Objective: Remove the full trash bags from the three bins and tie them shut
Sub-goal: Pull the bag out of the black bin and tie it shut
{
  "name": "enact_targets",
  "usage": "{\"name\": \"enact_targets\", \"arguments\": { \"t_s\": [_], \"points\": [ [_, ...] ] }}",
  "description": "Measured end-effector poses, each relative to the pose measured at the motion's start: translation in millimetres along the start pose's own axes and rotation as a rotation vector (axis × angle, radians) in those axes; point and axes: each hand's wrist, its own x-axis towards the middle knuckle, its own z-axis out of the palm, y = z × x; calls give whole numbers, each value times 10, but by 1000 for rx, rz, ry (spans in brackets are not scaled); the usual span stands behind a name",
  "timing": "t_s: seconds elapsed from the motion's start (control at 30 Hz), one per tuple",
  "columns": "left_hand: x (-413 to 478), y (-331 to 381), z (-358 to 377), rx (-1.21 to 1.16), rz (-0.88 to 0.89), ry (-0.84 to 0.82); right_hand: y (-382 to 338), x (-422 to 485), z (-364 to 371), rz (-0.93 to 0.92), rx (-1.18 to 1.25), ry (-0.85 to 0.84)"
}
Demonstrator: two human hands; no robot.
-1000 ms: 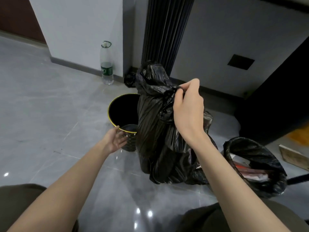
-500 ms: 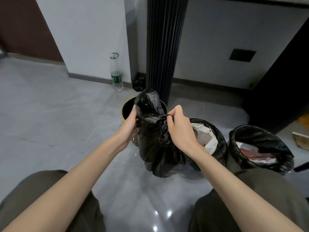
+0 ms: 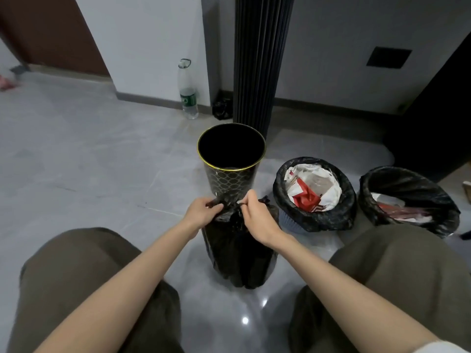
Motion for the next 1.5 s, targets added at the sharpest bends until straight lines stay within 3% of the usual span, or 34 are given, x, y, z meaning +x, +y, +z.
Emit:
{"name": "enact_targets", "arguments": {
  "t_s": [0.07,0.3,0.43,0.77,0.87,1.07,1.17,1.27,1.33,1.43,1.5],
  "points": [
    [65,-106,27,21,13,62,62,-36,33,21,-13,-24],
    [225,-212,-43,-501,-151,239,403,-101,142,75,-68,-74],
    [239,-231,-118,-669,-157,337,543,-130,21,27,-254,-111],
    [349,-389,-297,-735,-221,474,812,-195,-367,289,-699,105],
    [373,-459,-369,-751,-241,514,863,-243,-433,414,-825,103],
    [383,-570,-483,-722,-227,467,911,-266,-601,602,-792,111],
    [366,-540,-481,-720,-229,468,828,-263,-597,507,-907,272],
    [348,-490,-459,-724,-231,457,713,-204,-501,186,-969,418],
    [332,-453,-436,-718,-218,452,589,-147,-409,8,-833,256],
    [315,-419,-405,-721,-205,450,406,-67,-181,-35,-565,-136],
    [310,-416,-400,-720,-208,449,363,-27,15,-65,-565,-231]
  ]
}}
